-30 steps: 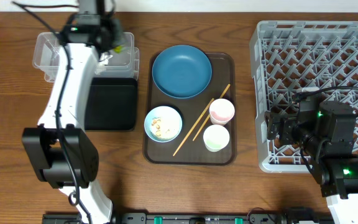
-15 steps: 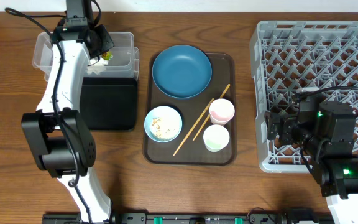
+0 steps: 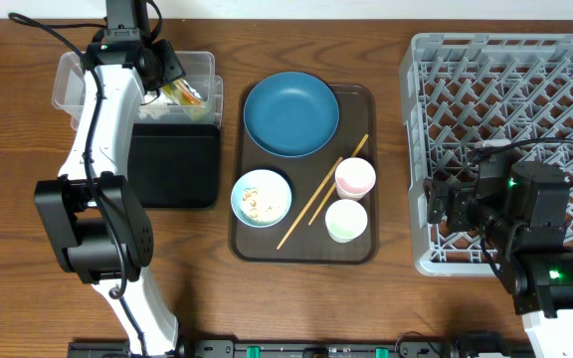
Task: Sort waste into correct bins and load items into the dishwasher rack
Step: 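Carry the yellow wrapper with the left gripper and release it into the clear bin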
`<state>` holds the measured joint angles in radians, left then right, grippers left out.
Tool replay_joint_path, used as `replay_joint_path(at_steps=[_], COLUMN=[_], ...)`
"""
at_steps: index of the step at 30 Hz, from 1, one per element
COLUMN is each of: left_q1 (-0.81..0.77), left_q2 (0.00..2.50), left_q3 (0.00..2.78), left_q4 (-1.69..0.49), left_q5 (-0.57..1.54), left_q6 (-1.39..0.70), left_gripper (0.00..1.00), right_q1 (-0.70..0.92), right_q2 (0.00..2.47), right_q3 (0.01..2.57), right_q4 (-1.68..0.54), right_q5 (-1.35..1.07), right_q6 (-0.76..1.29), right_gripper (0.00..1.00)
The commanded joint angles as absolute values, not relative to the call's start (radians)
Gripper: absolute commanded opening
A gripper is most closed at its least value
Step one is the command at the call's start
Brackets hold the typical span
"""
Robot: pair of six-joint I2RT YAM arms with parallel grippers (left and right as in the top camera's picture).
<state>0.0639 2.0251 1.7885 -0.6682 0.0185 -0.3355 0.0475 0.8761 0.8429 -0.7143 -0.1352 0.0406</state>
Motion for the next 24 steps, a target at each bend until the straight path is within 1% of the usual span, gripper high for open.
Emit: replay_joint_path(at_steps=[1,5,8,11,16,24], left_q1=[0.067,0.063,0.047,0.011,-0.075,-0.161], left_q2=[2.026,2.001,1.941,1.864,1.779,1.686], left_q3=[1.791,1.791,1.791,1.791,1.791,1.791], left_q4=[-0.665,-0.680,-0.727,-0.818,-0.983,-1.340], left_q5=[0.006,0.007,0.007,0.014,0.014,0.014], left_q6=[-0.325,-0.297,-0.262,-0.245,-0.128,-0.155], left_gripper=[0.62,0.72,0.84,0.85,0.86,0.87], right_q1=[0.053,0.053,0.053,0.053,0.053,0.053], right_q2=[0.871,0.871,0.871,0.871,0.871,0.871], right_q3=[0.863,0.863,0.863,0.863,0.863,0.863], right_q4=[-0.715,-0.715,-0.714,-0.702,-0.668,-0.677], right_q5=[-0.140,-0.139,-0.139,-0.139,-0.139,-0.105], right_q6=[0.048,0.048,0.048,0.048,0.055,0.055], right_gripper=[0.99,0.99,0.99,0.99,0.99,0.99])
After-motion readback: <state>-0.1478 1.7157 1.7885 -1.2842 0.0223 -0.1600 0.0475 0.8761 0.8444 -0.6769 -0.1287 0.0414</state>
